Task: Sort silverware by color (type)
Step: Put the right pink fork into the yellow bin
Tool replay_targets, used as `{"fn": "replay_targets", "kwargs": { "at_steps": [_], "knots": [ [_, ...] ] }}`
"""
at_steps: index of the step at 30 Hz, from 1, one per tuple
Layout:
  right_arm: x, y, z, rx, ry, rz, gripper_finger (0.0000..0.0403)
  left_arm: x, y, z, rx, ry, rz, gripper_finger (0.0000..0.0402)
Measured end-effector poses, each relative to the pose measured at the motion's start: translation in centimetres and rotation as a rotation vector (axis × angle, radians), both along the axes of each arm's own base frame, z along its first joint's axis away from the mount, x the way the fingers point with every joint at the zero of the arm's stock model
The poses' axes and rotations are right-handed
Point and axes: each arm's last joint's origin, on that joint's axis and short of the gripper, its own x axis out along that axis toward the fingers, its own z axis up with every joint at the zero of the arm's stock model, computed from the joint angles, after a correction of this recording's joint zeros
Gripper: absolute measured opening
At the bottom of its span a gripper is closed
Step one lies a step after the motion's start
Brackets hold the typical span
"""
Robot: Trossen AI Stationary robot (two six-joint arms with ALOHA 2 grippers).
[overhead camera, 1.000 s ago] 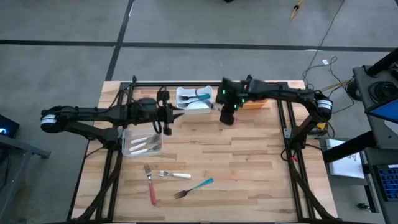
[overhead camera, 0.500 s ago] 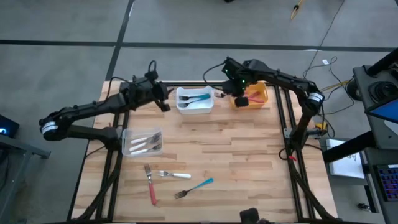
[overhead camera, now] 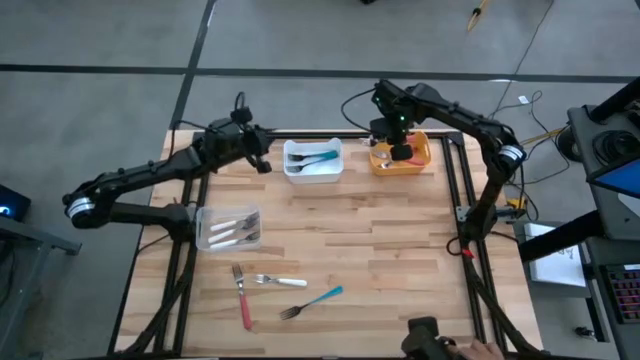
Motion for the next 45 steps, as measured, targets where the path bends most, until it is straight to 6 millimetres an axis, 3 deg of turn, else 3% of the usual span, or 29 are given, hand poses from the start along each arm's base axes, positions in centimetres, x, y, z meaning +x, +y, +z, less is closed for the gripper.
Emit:
{"fn": "replay_targets", "kwargs": {
  "at_steps": [6, 17, 28, 38, 45],
  "knots": [
    [-0.6, -0.6, 0.0, -0.007, 0.003, 0.004, 0.0033, -0.5, 1.4, 2.1, 0.153, -0.052, 0.038, 0.0056],
    [-0.7, -1.1, -0.8, 0.025, 0.025, -0.047, 0.0033, -1.5, 4.2, 2.8, 0.261, -0.133, 0.054, 0.0056],
    [-1.9, -2.5, -3.0, 0.056, 0.112, -0.022, 0.0033, -0.9, 6.7, 1.9, 0.373, -0.137, 0.101, 0.0056],
    [-2.7, -2.7, -4.4, 0.033, 0.197, 0.267, 0.0033, -1.2, 8.4, 0.9, 0.373, -0.120, 0.154, 0.0056],
    [-2.4, -3.0, -5.4, -0.006, 0.158, 0.281, 0.0033, -1.5, 8.9, 1.2, 0.402, -0.146, 0.177, 0.0056]
  ]
}}
